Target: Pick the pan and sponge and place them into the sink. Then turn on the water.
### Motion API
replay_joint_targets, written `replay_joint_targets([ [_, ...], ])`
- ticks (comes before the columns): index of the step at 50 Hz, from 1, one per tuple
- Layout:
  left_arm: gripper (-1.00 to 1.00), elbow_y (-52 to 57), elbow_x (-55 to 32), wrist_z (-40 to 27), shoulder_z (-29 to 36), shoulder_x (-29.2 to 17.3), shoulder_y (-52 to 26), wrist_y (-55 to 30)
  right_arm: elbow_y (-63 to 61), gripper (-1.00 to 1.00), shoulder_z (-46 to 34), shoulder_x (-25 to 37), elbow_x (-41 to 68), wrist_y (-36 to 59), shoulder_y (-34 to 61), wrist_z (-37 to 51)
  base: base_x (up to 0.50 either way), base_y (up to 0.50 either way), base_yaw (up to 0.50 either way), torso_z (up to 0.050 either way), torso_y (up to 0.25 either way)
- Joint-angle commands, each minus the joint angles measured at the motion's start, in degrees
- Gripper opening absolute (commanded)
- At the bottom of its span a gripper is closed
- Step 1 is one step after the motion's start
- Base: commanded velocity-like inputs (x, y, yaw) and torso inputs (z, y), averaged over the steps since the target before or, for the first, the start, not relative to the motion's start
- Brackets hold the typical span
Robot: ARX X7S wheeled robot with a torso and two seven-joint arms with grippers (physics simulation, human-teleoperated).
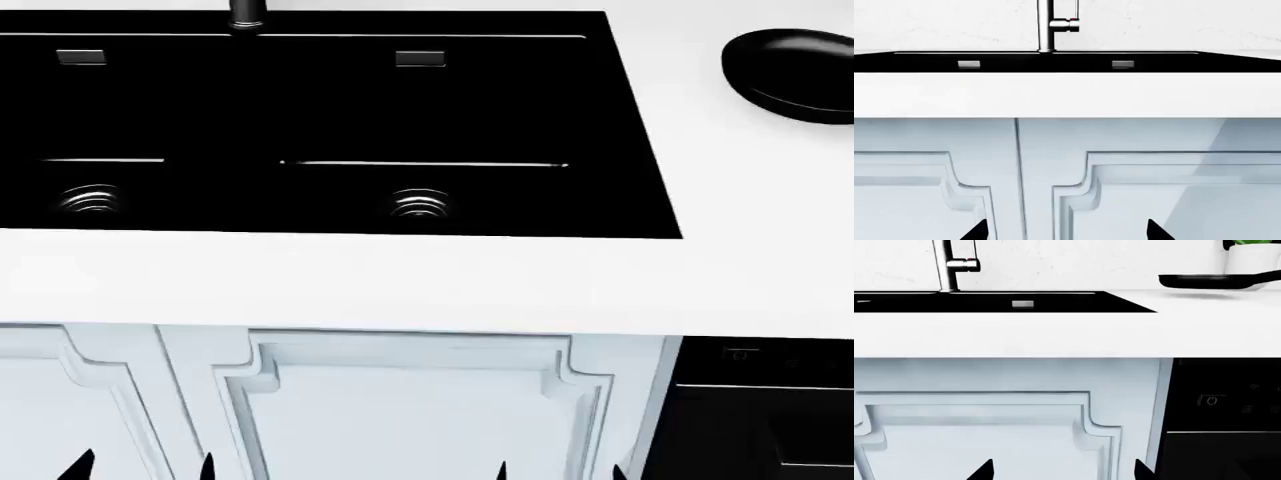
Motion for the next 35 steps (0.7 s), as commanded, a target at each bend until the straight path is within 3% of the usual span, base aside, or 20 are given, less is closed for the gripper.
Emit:
replay_joint_targets([
  [1, 1.00, 0.3, -1.5, -0.3, 0.5, -1.3, 0.8, 0.7, -0.3, 1.00, -1.3, 0.9, 0.4, 0.4, -0.2, 1.2, 0.00, 0.00, 0.00, 0.000, 0.000],
  [21, 1.00, -0.6, -2.7, -3.5, 4.6, -3.6, 0.1, 0.4, -0.3, 1.00, -4.6, 3.7, 2.8, 1.6, 0.3, 4.2, 0.00, 0.00, 0.00, 0.000, 0.000],
  [35, 1.00, -1.0, -3.9, -4.2, 5.4, -5.1, 0.4, 0.9, -0.4, 1.00, -5.8, 4.6, 3.8, 0.8, 0.1, 5.2, 0.00, -0.50, 0.00, 0.000, 0.000],
])
